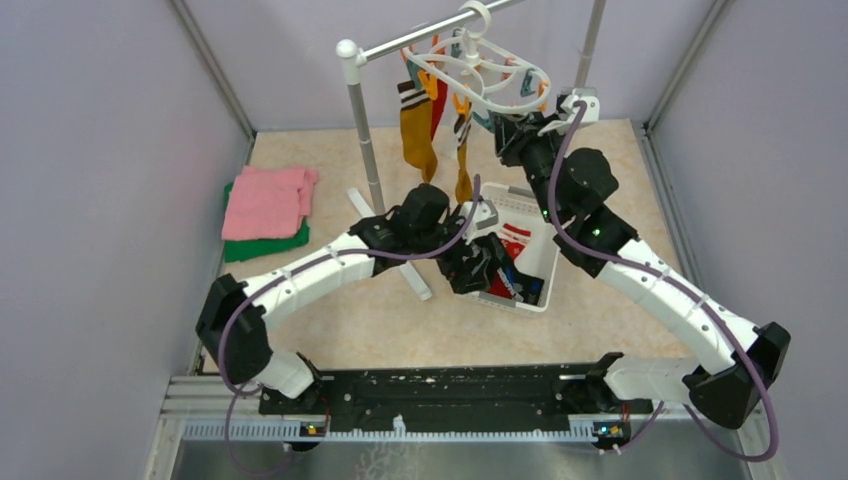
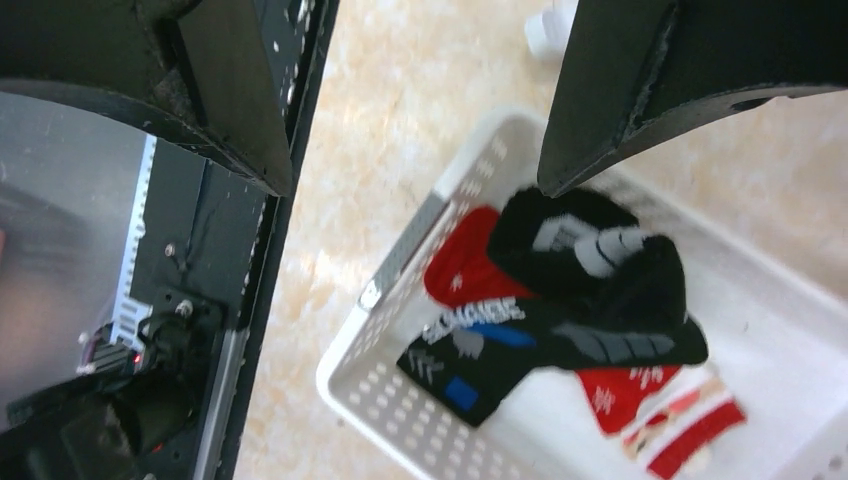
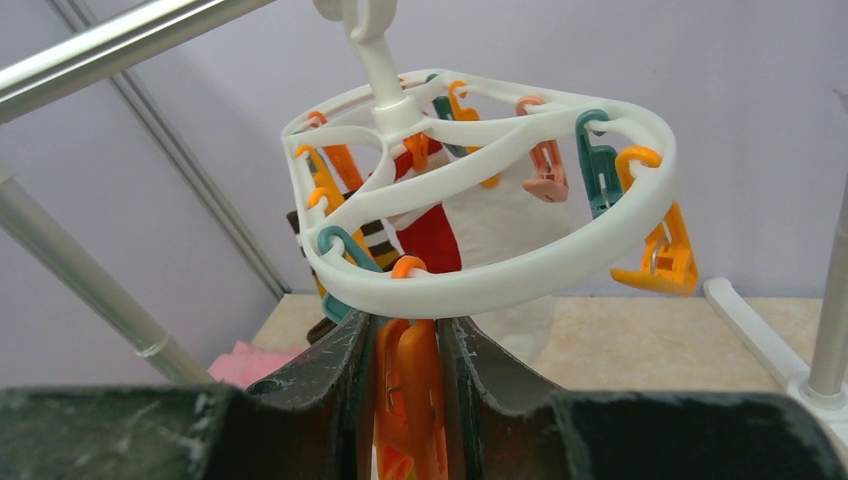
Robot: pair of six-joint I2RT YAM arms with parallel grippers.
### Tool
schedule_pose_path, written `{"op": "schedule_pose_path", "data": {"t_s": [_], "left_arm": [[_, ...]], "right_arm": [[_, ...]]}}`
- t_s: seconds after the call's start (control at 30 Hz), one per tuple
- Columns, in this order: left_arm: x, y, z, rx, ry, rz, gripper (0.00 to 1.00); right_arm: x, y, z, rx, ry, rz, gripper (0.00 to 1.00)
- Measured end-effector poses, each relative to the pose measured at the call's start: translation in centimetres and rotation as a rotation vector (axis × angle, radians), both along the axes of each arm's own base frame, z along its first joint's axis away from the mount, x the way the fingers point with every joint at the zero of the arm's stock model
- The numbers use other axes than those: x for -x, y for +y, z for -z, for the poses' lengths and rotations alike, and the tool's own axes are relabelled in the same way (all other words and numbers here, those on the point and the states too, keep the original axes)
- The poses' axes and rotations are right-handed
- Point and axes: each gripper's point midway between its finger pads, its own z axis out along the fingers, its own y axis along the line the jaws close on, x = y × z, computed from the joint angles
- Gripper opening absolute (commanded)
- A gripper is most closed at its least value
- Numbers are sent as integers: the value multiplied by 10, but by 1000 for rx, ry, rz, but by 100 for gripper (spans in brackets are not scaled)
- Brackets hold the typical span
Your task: Remove the socks clipped to the hanger
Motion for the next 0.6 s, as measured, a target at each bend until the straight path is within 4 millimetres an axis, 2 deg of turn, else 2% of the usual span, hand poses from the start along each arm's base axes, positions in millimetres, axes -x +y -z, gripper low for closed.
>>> {"op": "schedule_pose_path", "data": {"t_s": [0.07, 0.13, 0.27, 0.33, 0.43, 0.6], "left_arm": [[5, 19, 1, -25, -7, -21, 99], [1, 36, -2, -39, -22, -63, 99], [-22, 63, -15, -35, -54, -168, 99], [-32, 70, -19, -31, -54, -206, 99], [-46, 69, -31, -19, -62, -252, 99], [-77, 52, -71, 83, -59, -316, 99]], "right_arm": [[-1, -4, 1, -1, 6, 8, 0], [0, -10, -1, -8, 5, 16, 0], [3, -22, -2, -21, 3, 28, 0], [5, -26, -2, -25, 4, 30, 0], [5, -29, -4, -31, 0, 29, 0], [6, -31, -5, -42, 4, 20, 0]]}}
